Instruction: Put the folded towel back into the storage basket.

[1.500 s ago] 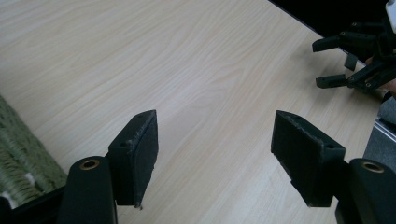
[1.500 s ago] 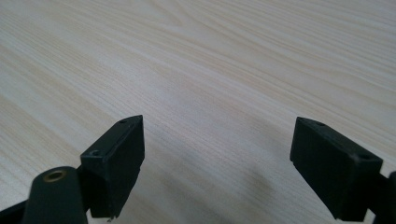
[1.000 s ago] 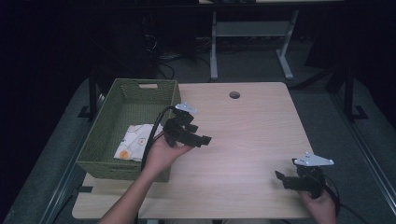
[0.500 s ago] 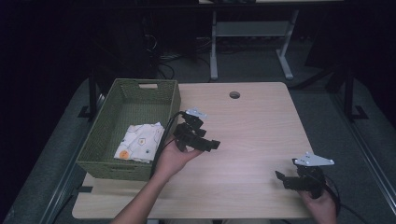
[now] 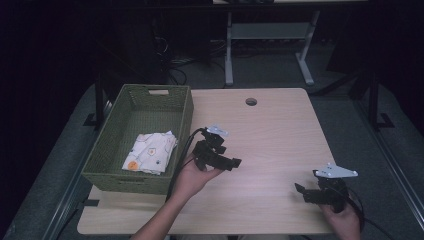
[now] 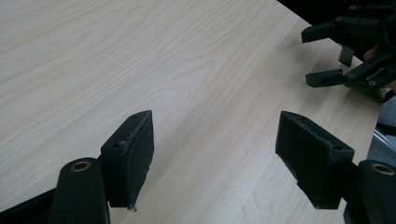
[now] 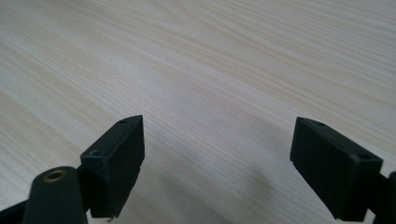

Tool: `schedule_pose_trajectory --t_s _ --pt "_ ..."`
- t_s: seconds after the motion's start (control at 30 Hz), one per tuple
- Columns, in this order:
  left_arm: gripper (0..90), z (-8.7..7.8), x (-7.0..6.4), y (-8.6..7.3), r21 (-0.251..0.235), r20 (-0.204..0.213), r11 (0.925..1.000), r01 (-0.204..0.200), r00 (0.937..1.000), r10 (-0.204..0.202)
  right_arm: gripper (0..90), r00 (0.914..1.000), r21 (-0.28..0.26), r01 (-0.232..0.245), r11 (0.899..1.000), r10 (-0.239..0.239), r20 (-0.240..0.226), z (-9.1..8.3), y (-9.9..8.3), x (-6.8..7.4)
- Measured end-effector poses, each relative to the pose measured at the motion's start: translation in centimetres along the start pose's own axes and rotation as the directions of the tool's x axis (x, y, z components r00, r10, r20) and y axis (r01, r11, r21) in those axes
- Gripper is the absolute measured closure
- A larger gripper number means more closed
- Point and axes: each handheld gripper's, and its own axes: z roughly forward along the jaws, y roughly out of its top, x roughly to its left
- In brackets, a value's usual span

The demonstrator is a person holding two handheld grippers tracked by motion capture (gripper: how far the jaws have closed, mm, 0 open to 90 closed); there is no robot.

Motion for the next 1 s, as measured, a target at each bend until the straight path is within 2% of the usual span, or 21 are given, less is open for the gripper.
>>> schedule_pose_trajectory --t_s 0.1,0.2,0.57,0.7,0.9,1.0 --pt "28.3 0.3 -0.3 -0.4 -0.006 0.004 0.9999 0.011 0.9999 -0.011 17.5 1.0 0.002 -0.004 1.0 0.004 -0.001 0.0 0.0 0.0" --pt "28.1 0.6 -0.5 -0.7 -0.002 0.001 1.0 0.004 1.0 -0.004 17.4 1.0 0.0 0.004 1.0 -0.004 0.001 0.0 0.0 0.0" --pt "27.7 1.7 -0.8 -2.4 0.004 -0.002 0.9998 0.017 0.9999 -0.017 17.4 1.0 0.003 0.005 1.0 -0.005 -0.002 0.1 0.0 0.1" --pt "27.7 1.8 -0.9 -2.9 -0.006 0.001 0.9995 0.031 0.9995 -0.031 17.5 1.0 0.003 0.003 1.0 -0.003 -0.004 0.1 0.0 0.1" --pt "27.6 2.0 -1.3 -3.5 -0.007 -0.006 0.9998 0.019 0.9998 -0.019 17.4 1.0 0.004 0.004 1.0 -0.004 -0.007 0.2 0.0 0.2" --pt "27.6 1.9 -1.6 -3.9 -0.008 0.005 0.9999 0.009 0.9999 -0.009 17.5 1.0 0.007 0.007 1.0 -0.007 -0.006 0.2 0.1 0.1"
